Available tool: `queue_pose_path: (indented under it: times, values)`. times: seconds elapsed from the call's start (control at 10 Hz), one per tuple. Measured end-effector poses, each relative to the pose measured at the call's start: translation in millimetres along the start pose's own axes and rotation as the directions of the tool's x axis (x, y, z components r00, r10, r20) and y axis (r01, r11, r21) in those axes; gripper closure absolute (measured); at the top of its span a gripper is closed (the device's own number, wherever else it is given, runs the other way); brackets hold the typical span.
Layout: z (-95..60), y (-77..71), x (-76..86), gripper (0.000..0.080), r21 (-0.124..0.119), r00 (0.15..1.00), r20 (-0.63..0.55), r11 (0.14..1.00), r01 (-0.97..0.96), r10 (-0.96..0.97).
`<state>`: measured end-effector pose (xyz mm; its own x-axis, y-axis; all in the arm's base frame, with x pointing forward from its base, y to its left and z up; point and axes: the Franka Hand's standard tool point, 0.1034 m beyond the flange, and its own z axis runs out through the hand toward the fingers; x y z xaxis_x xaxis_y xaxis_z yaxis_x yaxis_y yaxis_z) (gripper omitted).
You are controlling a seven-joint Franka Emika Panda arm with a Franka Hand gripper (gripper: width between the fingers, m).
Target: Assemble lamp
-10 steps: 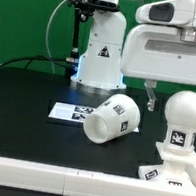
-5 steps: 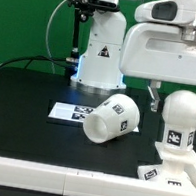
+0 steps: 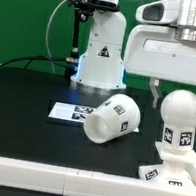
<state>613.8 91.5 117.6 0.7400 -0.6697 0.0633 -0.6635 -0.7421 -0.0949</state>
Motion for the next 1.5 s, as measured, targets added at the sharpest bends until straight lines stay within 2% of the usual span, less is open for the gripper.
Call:
queue_pose_path:
  times: [0.1, 0.3, 0.4, 0.6, 0.7, 0.8, 0.9, 1.0, 1.1, 1.4, 1.5]
  values:
    - [1.3, -1.6, -2.5, 0.0226, 0.013, 0.981, 0.021, 0.981, -0.195, 0.195]
    - [2.8, -6.5, -4.4, 0.0225, 0.033, 0.856, 0.064, 0.856, -0.516, 0.514]
    - [2.1, -6.1, -2.4, 0.0225, 0.032, 0.798, 0.08, 0.799, -0.601, 0.597]
    - [1.8, -3.9, -0.5, 0.0225, 0.028, 0.782, 0.098, 0.784, -0.62, 0.615]
    - [1.9, -4.3, -0.9, 0.0225, 0.031, 0.798, 0.098, 0.799, -0.6, 0.595]
    - [1.9, -3.4, 0.2, 0.0132, 0.034, 0.817, 0.096, 0.818, -0.574, 0.568]
    - [1.9, 1.6, 6.0, 0.011, 0.053, 0.908, 0.091, 0.909, -0.414, 0.409]
    - [2.3, 3.3, 5.3, 0.011, 0.044, 0.97, 0.11, 0.974, -0.224, 0.218]
    - [2.5, -0.9, 4.1, 0.0102, 0.037, 0.985, 0.138, 0.993, -0.112, 0.106]
    - [3.7, -0.3, 6.5, 0.0101, 0.062, 0.991, 0.117, 0.997, 0.055, -0.062]
    - [4.0, -0.5, 5.8, 0.0101, 0.06, 0.985, 0.111, 0.99, 0.13, -0.136]
